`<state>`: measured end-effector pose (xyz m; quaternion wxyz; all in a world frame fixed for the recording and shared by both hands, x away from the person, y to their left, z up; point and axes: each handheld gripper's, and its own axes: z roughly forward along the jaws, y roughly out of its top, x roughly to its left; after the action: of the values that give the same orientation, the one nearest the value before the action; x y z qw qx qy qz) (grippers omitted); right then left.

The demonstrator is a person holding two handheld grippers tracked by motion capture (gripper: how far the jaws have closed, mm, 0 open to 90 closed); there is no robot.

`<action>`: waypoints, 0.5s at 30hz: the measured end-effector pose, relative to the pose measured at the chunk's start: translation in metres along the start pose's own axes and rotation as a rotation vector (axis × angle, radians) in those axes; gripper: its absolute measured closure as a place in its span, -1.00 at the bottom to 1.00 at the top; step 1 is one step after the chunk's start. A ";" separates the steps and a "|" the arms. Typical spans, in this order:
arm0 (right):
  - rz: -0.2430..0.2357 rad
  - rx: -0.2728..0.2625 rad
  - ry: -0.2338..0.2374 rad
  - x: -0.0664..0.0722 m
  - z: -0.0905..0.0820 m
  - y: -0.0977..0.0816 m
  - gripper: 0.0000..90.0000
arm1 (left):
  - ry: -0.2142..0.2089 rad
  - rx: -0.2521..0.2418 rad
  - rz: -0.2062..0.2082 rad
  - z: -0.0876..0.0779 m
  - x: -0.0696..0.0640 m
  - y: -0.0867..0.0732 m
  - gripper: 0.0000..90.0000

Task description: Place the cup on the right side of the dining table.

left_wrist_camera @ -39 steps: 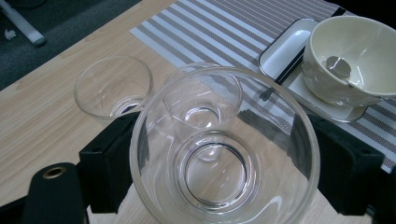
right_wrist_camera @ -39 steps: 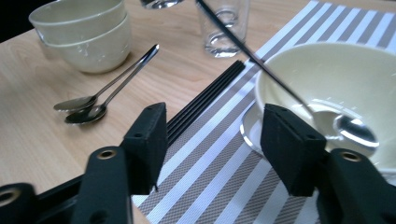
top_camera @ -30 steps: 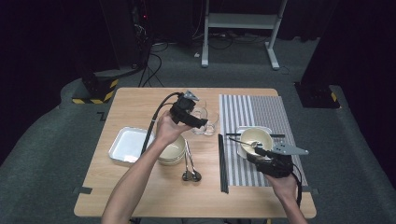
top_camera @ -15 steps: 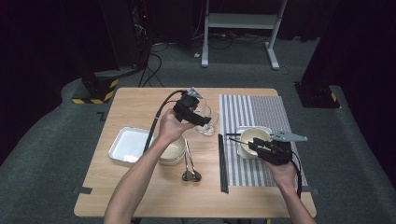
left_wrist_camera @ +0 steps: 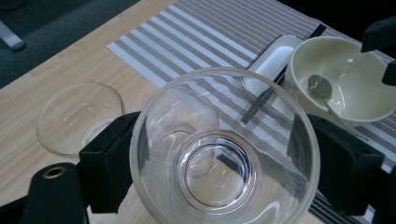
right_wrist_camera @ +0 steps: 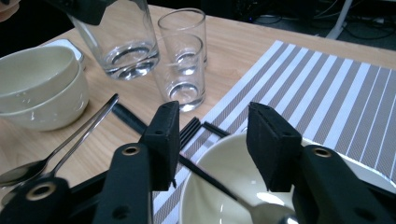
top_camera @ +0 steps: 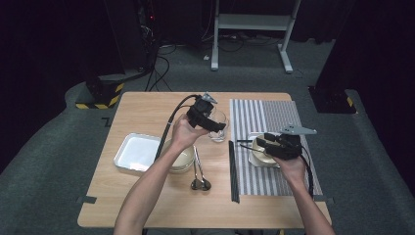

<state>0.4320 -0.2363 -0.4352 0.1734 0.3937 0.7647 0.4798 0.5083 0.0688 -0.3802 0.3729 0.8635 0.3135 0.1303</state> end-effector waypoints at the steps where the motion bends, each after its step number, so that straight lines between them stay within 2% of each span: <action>1: 0.000 0.003 0.002 0.000 0.002 0.001 0.13 | -0.001 0.003 0.003 0.000 0.000 0.001 -0.59; 6: -0.003 0.008 -0.009 -0.005 0.011 0.008 0.07 | -0.001 -0.002 0.000 0.001 -0.002 0.008 -0.59; 10: -0.002 0.018 -0.008 -0.008 0.015 0.013 0.03 | -0.021 -0.014 -0.005 0.001 -0.006 0.010 -0.59; 11: -0.001 0.019 -0.005 -0.007 0.015 0.014 0.03 | -0.024 -0.009 0.005 0.001 -0.007 0.010 -0.59; 15: -0.031 0.014 0.002 -0.004 0.019 0.019 0.03 | -0.030 -0.003 0.008 0.006 -0.009 0.012 -0.59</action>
<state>0.4546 -0.2235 -0.4285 0.1773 0.3826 0.7742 0.4719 0.5090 0.0537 -0.3756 0.3786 0.8659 0.3043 0.1192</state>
